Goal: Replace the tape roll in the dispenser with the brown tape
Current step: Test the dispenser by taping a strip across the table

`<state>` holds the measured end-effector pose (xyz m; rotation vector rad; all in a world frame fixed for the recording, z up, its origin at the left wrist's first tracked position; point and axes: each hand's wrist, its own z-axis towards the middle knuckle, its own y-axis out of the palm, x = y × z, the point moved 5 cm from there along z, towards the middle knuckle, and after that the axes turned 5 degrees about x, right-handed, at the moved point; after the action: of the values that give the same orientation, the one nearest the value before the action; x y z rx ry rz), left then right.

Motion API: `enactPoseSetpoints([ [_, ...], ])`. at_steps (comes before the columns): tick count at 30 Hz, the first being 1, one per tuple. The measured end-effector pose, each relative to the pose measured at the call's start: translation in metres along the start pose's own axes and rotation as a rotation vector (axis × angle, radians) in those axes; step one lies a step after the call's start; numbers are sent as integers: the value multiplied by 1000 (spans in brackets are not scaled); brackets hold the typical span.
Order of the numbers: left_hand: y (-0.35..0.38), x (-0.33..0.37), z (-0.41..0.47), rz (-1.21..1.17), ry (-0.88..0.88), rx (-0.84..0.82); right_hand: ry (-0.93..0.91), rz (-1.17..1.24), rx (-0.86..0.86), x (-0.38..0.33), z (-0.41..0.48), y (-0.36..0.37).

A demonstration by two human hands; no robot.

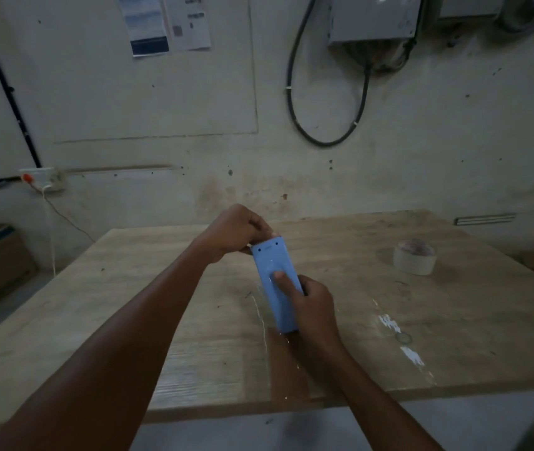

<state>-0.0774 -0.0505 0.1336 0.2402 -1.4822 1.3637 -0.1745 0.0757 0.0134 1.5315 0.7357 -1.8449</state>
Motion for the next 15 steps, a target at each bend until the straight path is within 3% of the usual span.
enactPoseSetpoints([
  [3, 2, 0, 0, -1, -44, 20, -46, -171, 176, -9, 0, -6],
  [7, 2, 3, 0, -1, -82, 36, -108, -275, 208, -19, -4, -7],
  [11, 7, 9, 0, 12, -86, 24, -182, -376, 89, -29, -5, 3],
  [15, 7, 11, 0, 21, -111, 17, -61, -264, -2, -40, -5, 4],
])
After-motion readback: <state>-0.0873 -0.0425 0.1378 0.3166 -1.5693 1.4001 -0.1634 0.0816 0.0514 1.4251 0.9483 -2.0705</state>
